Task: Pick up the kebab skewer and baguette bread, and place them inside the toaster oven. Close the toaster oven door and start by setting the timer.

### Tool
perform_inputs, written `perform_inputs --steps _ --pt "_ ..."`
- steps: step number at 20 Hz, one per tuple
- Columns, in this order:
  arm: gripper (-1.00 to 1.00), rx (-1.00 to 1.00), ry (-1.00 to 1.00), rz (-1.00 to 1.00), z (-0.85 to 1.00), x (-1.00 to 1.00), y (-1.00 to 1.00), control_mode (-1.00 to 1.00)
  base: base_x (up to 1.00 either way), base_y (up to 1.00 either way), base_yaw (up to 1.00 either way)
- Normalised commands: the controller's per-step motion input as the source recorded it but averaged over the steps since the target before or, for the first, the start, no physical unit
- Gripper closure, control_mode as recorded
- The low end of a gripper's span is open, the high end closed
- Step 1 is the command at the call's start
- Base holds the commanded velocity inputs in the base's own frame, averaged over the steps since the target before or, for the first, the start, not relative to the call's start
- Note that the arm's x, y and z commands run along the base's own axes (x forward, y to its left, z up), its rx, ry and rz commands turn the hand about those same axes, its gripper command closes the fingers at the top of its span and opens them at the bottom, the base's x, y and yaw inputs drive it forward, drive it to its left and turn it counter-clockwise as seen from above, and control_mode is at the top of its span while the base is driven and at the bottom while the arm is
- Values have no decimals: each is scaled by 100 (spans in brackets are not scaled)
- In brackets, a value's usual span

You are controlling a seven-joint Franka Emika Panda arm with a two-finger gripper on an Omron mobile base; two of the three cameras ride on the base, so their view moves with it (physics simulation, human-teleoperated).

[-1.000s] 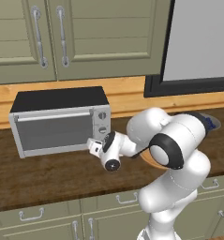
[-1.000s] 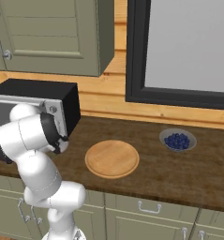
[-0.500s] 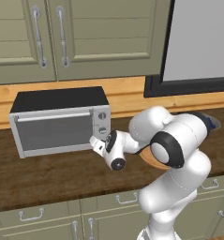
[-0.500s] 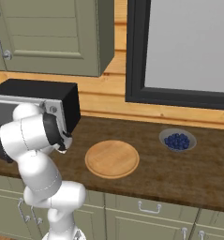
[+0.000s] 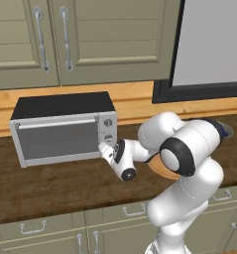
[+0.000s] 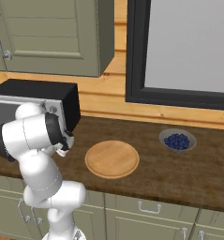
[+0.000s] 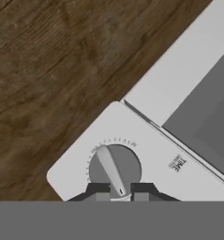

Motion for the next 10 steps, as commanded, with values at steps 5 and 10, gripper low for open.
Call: perform_inputs --steps 5,10 --pt "100 25 0 -11 -18 17 11 -100 0 0 0" --pt "100 24 0 -13 -6 18 13 -100 0 0 0"
